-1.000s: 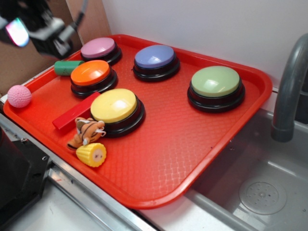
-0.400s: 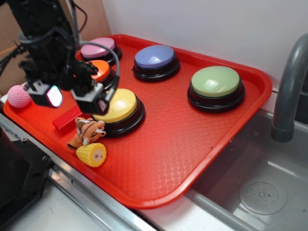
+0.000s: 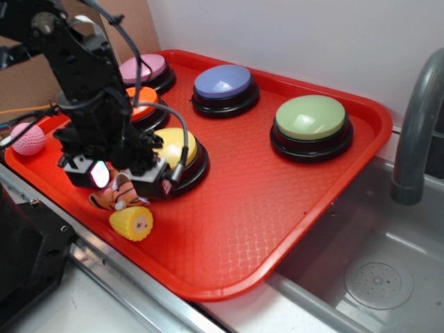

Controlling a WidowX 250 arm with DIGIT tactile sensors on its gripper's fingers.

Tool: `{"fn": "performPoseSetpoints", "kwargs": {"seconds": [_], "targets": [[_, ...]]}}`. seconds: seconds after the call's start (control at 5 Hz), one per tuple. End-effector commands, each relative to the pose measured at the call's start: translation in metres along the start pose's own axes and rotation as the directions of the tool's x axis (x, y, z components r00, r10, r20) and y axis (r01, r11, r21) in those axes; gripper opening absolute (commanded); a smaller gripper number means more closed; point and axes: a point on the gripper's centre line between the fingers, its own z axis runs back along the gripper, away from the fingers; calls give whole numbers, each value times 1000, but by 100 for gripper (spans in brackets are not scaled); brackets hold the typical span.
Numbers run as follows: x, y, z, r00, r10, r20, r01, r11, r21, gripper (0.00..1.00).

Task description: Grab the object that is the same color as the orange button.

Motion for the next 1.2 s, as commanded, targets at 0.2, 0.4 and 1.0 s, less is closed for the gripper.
{"fn": "performPoseSetpoints", "kwargs": {"seconds": [0.2,0.4,1.0], "targets": [[2,-9,-5,999,-1,36,2,999,-32,0],[5,-11,3,999,-21,39,21,1000,-18,0],[39,-67,88,913,-408,32,408,902,-144,0]]}}
